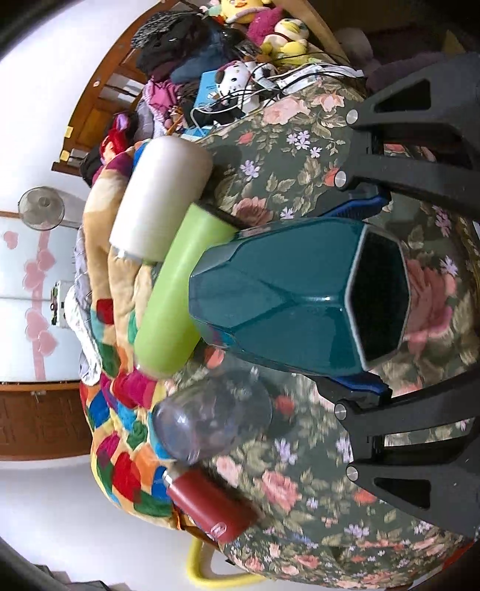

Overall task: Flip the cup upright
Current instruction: 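Lift the dark green cup off the bedspread with the left tool, then hold the cup out with the left tool while the right tool grasps it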

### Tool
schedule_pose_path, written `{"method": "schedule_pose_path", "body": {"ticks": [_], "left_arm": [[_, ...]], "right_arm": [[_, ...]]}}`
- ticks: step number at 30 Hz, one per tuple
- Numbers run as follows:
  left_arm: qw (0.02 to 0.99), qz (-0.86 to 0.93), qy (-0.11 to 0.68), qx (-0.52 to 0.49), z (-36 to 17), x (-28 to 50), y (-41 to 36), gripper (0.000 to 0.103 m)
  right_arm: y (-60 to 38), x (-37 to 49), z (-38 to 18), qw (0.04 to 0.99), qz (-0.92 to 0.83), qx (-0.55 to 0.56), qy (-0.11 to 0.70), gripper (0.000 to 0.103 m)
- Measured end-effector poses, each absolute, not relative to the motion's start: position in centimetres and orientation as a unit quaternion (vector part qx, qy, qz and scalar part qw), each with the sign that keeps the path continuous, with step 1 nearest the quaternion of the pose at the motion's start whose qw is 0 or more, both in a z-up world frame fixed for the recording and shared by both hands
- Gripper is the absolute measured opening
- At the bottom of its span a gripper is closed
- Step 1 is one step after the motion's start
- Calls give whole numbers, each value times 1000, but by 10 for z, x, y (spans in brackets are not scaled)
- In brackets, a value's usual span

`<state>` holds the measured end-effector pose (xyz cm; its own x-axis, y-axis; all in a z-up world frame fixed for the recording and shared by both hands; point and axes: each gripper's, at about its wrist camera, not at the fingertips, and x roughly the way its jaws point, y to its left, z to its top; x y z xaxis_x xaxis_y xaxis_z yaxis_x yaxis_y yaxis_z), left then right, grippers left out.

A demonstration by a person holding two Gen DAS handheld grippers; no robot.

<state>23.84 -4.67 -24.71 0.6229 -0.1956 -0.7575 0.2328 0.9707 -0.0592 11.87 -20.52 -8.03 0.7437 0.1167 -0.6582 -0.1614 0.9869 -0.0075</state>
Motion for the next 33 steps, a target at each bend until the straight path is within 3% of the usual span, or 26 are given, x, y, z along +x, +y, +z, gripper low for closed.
{"method": "schedule_pose_path", "body": {"ticks": [22,29,33], "left_arm": [[871,-135,471,44,-279,221,-60,65],[875,-144,462,12,-254,205,-41,76],[895,-134,424,17,-226,181,-19,89]], "right_arm": [[-193,133,-113,909,90,-33,405,103],[-188,137,-116,904,95,-25,416,103],[-182,143,-121,896,108,-12,430,103]]}}
